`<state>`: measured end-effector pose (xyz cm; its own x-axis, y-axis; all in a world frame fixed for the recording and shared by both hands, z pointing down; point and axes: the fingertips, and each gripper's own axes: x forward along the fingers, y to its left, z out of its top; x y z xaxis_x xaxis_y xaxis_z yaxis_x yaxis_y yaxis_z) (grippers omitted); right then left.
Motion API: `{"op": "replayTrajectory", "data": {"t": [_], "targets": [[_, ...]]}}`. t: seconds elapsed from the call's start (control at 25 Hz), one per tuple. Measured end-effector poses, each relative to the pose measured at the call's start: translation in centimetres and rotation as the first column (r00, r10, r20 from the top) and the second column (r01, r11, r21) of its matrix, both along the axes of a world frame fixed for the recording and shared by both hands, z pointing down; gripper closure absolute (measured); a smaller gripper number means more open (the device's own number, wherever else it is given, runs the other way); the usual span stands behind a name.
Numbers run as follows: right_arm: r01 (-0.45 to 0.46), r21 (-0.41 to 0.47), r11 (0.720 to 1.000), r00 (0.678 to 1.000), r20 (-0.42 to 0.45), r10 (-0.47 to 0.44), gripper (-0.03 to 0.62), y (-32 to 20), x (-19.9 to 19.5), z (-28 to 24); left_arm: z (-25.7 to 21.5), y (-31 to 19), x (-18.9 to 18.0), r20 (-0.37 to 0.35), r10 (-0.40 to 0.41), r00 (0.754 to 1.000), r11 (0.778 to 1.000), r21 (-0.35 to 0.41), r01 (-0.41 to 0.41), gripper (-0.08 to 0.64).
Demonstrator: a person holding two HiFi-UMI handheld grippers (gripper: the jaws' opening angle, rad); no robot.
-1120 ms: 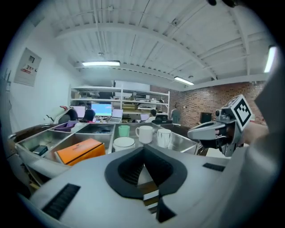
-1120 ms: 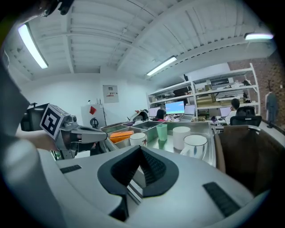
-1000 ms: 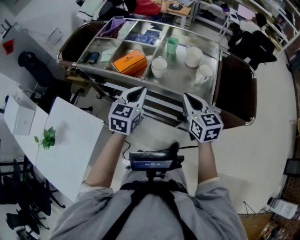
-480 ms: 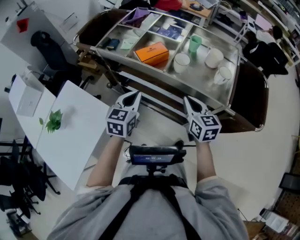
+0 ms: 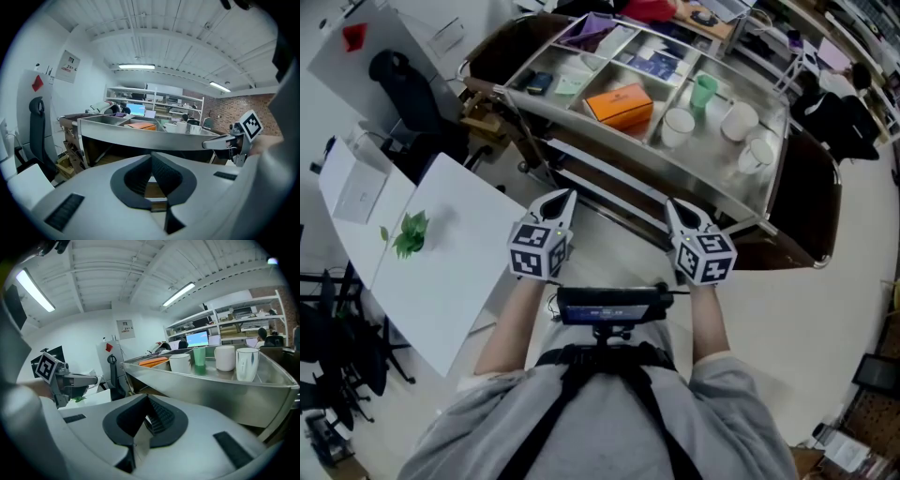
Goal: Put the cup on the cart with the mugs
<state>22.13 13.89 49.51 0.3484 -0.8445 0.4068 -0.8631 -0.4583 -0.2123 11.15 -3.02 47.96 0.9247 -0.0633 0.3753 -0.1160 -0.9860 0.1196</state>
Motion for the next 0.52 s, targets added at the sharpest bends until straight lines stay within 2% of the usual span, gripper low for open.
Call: {"op": "replayTrajectory", "data": {"t": [0.52], "targets": [[0.029,-0.022,0.999,1.000,0.010,-0.029,0.592,-2.0,-1.2,1.3,1.1,-1.9,-2.9,0.016,-0.044,0.999,0.999,-0.018,0.044,0.558]]}}
